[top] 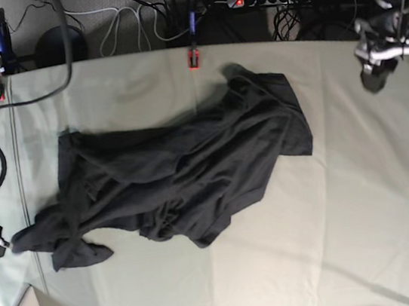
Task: Layout the t-shirt on the table in an organized manner, then fold the t-shirt properly
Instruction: 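Grasp the t-shirt edge with the left gripper and pull it outward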
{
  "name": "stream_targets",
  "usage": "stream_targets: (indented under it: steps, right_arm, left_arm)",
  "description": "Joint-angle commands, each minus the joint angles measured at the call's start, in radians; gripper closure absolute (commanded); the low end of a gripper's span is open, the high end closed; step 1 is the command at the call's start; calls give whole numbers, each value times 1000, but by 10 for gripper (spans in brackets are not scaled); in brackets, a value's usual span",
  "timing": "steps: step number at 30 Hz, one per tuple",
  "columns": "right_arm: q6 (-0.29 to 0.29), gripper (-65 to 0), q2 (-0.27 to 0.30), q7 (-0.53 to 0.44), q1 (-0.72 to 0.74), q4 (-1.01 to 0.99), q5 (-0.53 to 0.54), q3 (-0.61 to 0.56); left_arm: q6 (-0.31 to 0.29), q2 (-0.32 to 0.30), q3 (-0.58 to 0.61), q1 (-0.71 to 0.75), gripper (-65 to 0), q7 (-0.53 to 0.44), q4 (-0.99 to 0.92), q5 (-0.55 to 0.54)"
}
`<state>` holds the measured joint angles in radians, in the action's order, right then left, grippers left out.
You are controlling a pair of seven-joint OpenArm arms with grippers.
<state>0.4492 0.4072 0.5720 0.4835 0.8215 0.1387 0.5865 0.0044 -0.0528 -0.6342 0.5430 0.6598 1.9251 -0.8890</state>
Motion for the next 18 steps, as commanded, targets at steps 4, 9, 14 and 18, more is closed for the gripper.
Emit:
stream_targets:
  steps: [4,9,14,18]
  right_arm:
    - [6,-392,29,-23,24,19,17,11]
    - [6,-420,40,-17,-41,88,22,13]
    - [6,-421,2,-22,-153,269,23,13]
    - [6,-421,-43,-19,-245,394,23,13]
  left_arm:
    - [-1,23,-2,-64,-417,39,12,-8]
    - [-7,60,21,-156,-433,113,-9,-5]
    - [-1,54,129,-242,-433,117,-115,-5]
    - [1,54,182,-326,-433,117,-258,37]
